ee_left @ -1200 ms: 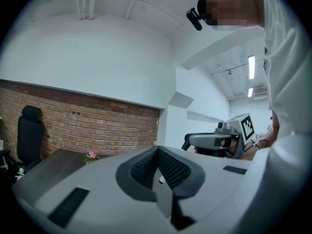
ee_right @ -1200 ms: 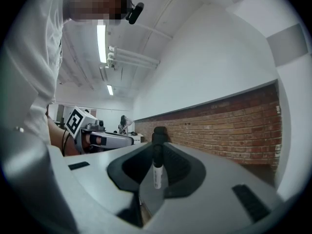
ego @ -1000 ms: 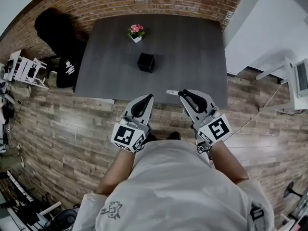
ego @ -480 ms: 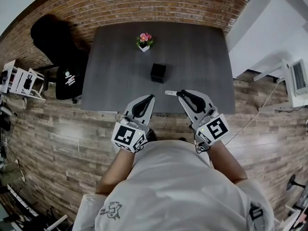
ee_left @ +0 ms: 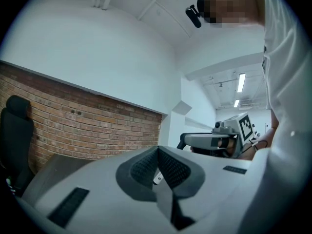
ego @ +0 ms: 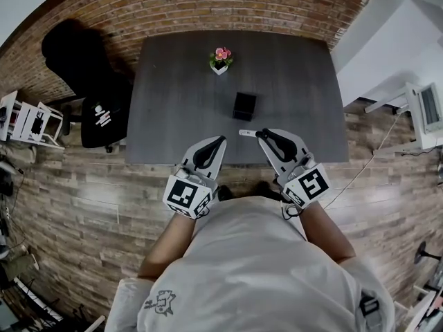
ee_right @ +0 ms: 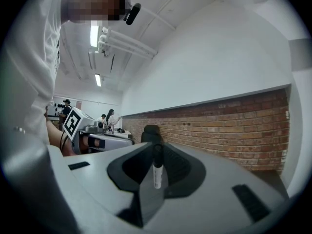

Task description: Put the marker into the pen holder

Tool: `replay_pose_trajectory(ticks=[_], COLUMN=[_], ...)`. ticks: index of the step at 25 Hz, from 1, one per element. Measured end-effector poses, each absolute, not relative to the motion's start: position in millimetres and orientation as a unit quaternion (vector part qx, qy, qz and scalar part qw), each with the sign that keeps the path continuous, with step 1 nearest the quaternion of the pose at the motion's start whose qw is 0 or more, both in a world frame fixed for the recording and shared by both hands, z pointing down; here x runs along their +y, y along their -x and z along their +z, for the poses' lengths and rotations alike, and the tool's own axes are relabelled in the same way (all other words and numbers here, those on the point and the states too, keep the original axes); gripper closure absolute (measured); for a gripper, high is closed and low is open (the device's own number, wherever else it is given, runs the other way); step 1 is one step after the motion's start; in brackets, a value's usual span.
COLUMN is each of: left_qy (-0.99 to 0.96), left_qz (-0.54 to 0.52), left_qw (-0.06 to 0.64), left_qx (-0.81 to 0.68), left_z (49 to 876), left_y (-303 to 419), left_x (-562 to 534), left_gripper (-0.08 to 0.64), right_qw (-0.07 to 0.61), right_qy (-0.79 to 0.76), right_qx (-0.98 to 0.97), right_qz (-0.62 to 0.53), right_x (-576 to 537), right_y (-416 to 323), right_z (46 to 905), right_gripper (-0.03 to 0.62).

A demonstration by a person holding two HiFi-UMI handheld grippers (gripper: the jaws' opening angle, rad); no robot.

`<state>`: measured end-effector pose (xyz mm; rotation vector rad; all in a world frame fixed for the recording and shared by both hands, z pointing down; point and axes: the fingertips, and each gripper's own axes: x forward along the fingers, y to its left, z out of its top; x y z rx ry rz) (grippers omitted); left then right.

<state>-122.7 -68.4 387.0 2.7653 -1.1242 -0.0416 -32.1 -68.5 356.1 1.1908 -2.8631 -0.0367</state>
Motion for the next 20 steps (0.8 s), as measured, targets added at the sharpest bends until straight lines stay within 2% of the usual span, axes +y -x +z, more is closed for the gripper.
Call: replay_pose_trajectory(ticks=[20], left_qy=[-0.912], left_qz=[0.019], left_qw=[0.101], left_qx=[-0.398], left_z=[412], left_y=[111], left_x=[-145], left_gripper=[0.549], right_qw=[0.029], right_qy=[-0.354], right_qx=[-0.935], right_qz=[-0.006], right_x=[-166], right_y=[19], right_z=[380], right_gripper=[0.522])
